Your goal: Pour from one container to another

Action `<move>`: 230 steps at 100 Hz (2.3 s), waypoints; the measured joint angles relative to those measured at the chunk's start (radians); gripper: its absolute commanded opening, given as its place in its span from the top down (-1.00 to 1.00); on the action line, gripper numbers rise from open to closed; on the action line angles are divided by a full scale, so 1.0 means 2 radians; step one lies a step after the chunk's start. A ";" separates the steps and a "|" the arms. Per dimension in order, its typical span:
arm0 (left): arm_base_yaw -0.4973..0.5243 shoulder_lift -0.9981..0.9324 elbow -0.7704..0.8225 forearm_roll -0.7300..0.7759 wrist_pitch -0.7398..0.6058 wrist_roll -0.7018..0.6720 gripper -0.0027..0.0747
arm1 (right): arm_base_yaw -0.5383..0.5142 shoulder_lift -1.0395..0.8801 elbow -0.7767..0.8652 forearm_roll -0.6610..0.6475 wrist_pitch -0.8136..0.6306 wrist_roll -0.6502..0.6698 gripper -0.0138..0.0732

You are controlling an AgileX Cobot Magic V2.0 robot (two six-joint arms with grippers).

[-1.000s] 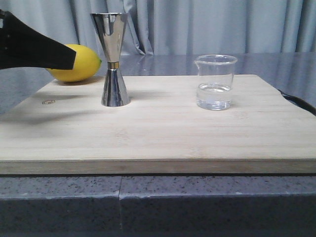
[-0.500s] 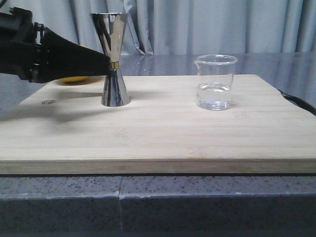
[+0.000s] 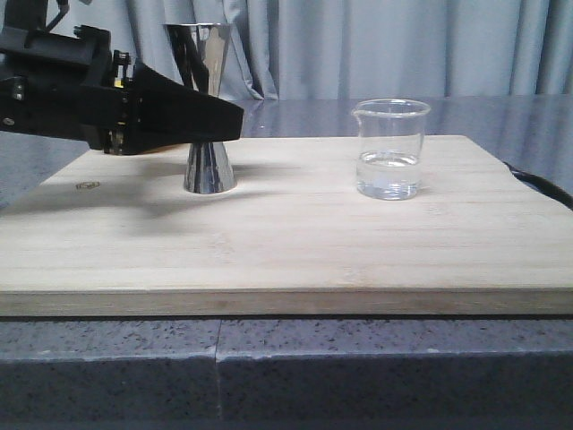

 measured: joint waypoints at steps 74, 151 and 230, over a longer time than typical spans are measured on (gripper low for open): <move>-0.017 0.000 -0.021 0.000 0.000 0.001 0.31 | 0.000 0.000 0.000 0.000 0.000 0.000 -0.54; -0.017 -0.018 -0.047 0.002 -0.001 -0.030 0.36 | 0.000 0.000 0.000 0.000 0.001 0.000 -0.54; -0.017 -0.019 -0.049 0.002 0.000 -0.037 0.36 | 0.053 0.160 -0.131 0.001 0.146 -0.042 -0.54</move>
